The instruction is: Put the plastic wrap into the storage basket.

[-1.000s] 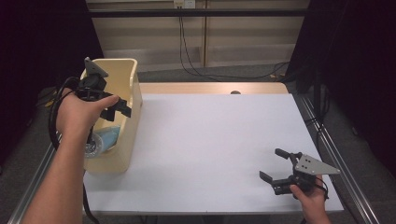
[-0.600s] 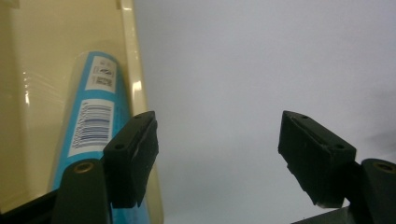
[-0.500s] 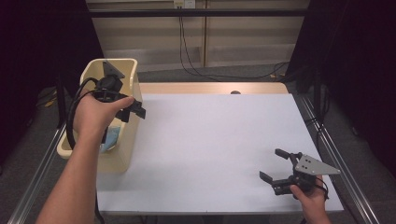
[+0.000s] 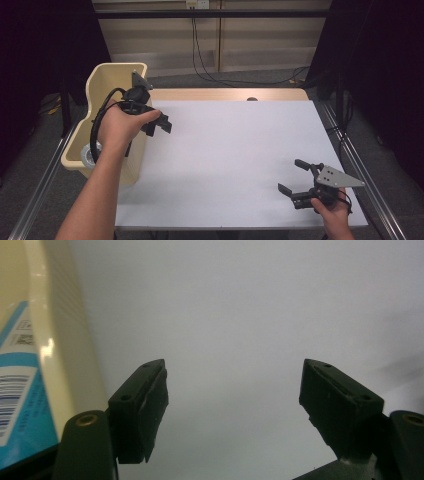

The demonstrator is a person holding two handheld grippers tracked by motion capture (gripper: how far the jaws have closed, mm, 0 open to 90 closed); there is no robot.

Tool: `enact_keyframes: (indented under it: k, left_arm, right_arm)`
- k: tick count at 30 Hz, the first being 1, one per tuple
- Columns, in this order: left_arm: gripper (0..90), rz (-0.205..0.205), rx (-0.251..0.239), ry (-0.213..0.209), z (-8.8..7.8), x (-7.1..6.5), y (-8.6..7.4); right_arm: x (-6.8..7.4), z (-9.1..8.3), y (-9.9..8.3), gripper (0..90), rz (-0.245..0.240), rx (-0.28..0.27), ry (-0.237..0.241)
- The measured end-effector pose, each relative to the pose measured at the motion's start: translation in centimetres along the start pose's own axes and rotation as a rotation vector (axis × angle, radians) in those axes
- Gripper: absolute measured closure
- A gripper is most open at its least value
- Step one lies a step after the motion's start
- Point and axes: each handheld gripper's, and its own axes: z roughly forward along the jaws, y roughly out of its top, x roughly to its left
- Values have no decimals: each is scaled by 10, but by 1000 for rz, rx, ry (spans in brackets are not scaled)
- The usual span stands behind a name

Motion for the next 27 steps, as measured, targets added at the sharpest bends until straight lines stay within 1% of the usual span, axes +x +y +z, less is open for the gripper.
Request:
enact_keyframes:
  k: [2, 3, 6, 7, 11, 12, 15, 20, 21, 26, 27]
  left_arm:
    - [269, 2, 0, -3, 3, -1, 0]
    - [267, 19, 7, -6, 6, -4, -1]
    - [259, 24, 8, -11, 10, -7, -1]
    - [255, 27, 11, -22, 13, -9, -1]
    - [240, 37, 17, -33, 18, -12, -2]
    - [240, 43, 24, -33, 19, -13, -2]
    - [223, 61, 22, -44, 26, -18, -3]
    - [199, 68, 17, -53, 33, -19, -5]
    - [197, 71, 18, -59, 38, -20, -6]
    - [191, 82, 30, -60, 45, -22, -8]
    - [190, 89, 33, -61, 48, -23, -9]
  right_arm:
    - [0, 0, 0, 14, 1, 0, 0]
    - [0, 0, 0, 14, -1, 0, 0]
    - [0, 1, 0, 14, -1, 2, 3]
    - [1, 1, 0, 14, -1, 3, 3]
    - [1, 0, 0, 14, -2, 2, 3]
    - [1, 0, 0, 14, -2, 2, 3]
    - [1, 0, 0, 14, -2, 4, 6]
    - [0, 1, 0, 14, -5, 4, 9]
    - [0, 0, 0, 14, -6, 5, 6]
    - [1, 1, 0, 14, -6, 5, 8]
    - [1, 1, 0, 14, -5, 5, 8]
